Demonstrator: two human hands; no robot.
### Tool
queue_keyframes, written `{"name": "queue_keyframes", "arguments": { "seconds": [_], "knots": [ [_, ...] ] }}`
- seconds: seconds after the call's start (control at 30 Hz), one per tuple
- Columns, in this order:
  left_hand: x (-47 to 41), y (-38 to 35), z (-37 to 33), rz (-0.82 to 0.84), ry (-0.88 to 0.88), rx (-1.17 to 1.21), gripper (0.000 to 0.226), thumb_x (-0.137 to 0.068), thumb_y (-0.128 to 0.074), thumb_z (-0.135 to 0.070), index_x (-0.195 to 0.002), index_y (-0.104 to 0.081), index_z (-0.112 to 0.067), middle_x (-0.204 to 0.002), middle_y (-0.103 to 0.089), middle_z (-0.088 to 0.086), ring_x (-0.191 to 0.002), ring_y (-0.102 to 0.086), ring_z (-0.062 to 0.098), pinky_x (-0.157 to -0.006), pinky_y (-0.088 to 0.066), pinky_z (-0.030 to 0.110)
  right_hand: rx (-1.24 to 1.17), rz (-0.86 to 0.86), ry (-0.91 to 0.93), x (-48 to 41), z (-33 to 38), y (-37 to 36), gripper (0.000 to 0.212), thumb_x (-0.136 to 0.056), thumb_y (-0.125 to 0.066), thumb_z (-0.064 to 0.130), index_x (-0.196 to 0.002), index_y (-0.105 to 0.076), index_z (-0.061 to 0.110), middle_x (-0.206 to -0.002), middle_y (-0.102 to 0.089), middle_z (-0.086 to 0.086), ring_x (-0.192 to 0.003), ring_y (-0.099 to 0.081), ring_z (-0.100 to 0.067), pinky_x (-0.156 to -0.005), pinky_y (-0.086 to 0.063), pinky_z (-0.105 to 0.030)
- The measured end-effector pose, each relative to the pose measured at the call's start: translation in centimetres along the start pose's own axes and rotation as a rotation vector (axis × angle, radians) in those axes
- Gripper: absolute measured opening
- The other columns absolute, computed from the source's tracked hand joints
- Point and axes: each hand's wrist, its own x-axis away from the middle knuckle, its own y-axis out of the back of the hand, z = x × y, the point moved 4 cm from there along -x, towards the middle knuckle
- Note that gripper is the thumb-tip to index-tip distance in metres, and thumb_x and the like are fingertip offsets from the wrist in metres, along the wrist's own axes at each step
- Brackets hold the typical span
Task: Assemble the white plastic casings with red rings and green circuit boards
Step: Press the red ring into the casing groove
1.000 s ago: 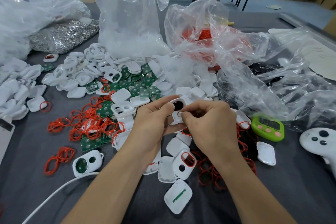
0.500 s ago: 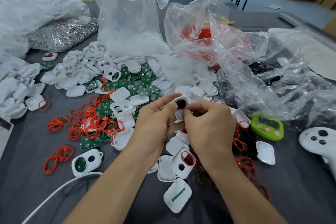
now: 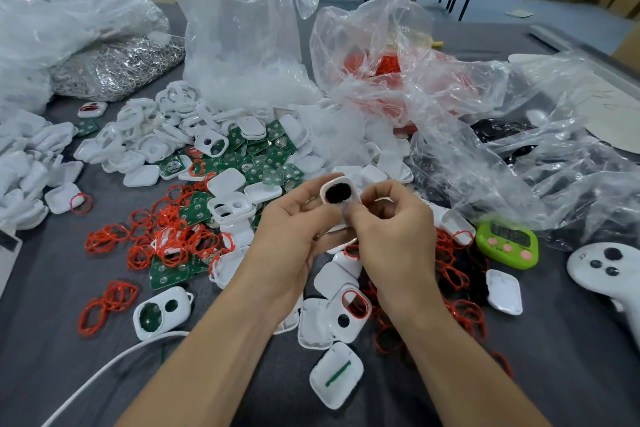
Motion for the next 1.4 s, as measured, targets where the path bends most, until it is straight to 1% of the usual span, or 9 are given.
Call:
{"name": "queue_keyframes", "arguments": {
  "seconds": [0.1,0.2,0.33,0.53,0.7,0.9,1.07,1.2,1.4],
  "knots": [
    [0.1,0.1,0.0,-0.01,-0.042,-0.042,0.033,-0.084,-0.067,0.016,-0.099,-0.079,-0.011,-0.094,-0.077,0.019,-0.084,-0.077,0.029,-0.066,-0.062,0.032,-0.02,0.017,0.001,0.1,0.2,0.0,0.027,-0.074,-0.082,0.044,-0.074,-0.062,0.025,-0.056,-0.064,0.001,-0.052,-0.058,-0.017,-0.057,-0.053,-0.041],
    [0.2,0.1,-0.1,-0.055,-0.091,-0.135,0.033,-0.086,-0.069,0.013,-0.088,-0.082,-0.018,-0.084,-0.078,0.014,-0.076,-0.077,0.025,-0.062,-0.062,0.032,-0.009,0.046,-0.013,0.1,0.0,-0.2,0.024,-0.077,-0.085,0.034,-0.074,-0.063,0.023,-0.057,-0.063,-0.003,-0.054,-0.055,-0.017,-0.058,-0.054,-0.044],
    [0.1,0.2,-0.2,-0.082,-0.085,-0.168,0.043,-0.085,-0.063,0.019,-0.084,-0.082,-0.019,-0.082,-0.078,0.012,-0.072,-0.076,0.022,-0.06,-0.061,0.03,0.031,0.065,-0.011,0.0,-0.1,-0.1,0.031,-0.079,-0.085,0.036,-0.068,-0.061,0.019,-0.058,-0.065,-0.002,-0.054,-0.056,-0.016,-0.059,-0.053,-0.042],
    [0.0,0.4,-0.2,-0.09,-0.062,-0.181,0.042,-0.086,-0.062,0.02,-0.085,-0.082,-0.016,-0.084,-0.078,0.015,-0.072,-0.076,0.022,-0.061,-0.062,0.03,0.118,0.047,0.036,-0.1,0.3,0.1,0.027,-0.079,-0.083,0.03,-0.065,-0.062,0.02,-0.056,-0.066,0.002,-0.054,-0.063,-0.015,-0.063,-0.058,-0.043],
    [0.2,0.4,-0.3,-0.065,-0.089,-0.252,0.034,-0.09,-0.063,0.014,-0.1,-0.078,-0.015,-0.086,-0.078,0.017,-0.076,-0.077,0.022,-0.064,-0.063,0.032,0.095,0.012,0.053,0.0,0.3,0.3,0.027,-0.078,-0.083,0.025,-0.063,-0.061,0.02,-0.055,-0.066,0.004,-0.05,-0.062,-0.012,-0.058,-0.056,-0.037],
    [0.2,0.7,-0.3,-0.129,-0.088,-0.313,0.038,-0.086,-0.067,0.015,-0.093,-0.081,-0.019,-0.079,-0.078,0.015,-0.066,-0.074,0.02,-0.058,-0.06,0.027,0.102,0.031,0.04,0.0,0.1,0.2,0.025,-0.077,-0.083,0.02,-0.063,-0.062,0.019,-0.053,-0.066,0.005,-0.047,-0.061,-0.01,-0.054,-0.055,-0.032],
    [0.2,0.9,-0.4,-0.181,-0.074,-0.333,0.041,-0.083,-0.064,0.019,-0.092,-0.081,-0.018,-0.079,-0.078,0.015,-0.063,-0.073,0.021,-0.056,-0.059,0.026,0.091,0.04,0.033,0.2,0.0,-0.1,0.024,-0.076,-0.082,0.021,-0.063,-0.063,0.019,-0.052,-0.066,0.005,-0.045,-0.059,-0.008,-0.052,-0.048,-0.027],
    [0.3,0.7,-0.8,-0.164,-0.059,-0.351,0.032,-0.09,-0.065,0.006,-0.095,-0.082,-0.021,-0.083,-0.079,0.011,-0.062,-0.072,0.017,-0.06,-0.061,0.027,0.066,0.046,0.029,0.2,0.0,0.0,0.024,-0.077,-0.083,0.022,-0.063,-0.063,0.02,-0.052,-0.066,0.006,-0.044,-0.057,-0.007,-0.051,-0.045,-0.026],
    [0.4,0.9,-1.3,-0.205,-0.071,-0.387,0.024,-0.092,-0.067,0.006,-0.089,-0.079,-0.014,-0.058,-0.069,0.001,-0.049,-0.067,0.016,-0.051,-0.06,0.026,0.069,0.172,0.023,0.0,-0.1,-0.3,0.015,-0.079,-0.078,0.024,-0.07,-0.065,0.022,-0.054,-0.067,-0.001,-0.05,-0.062,-0.018,-0.057,-0.055,-0.039]
  ]
}}
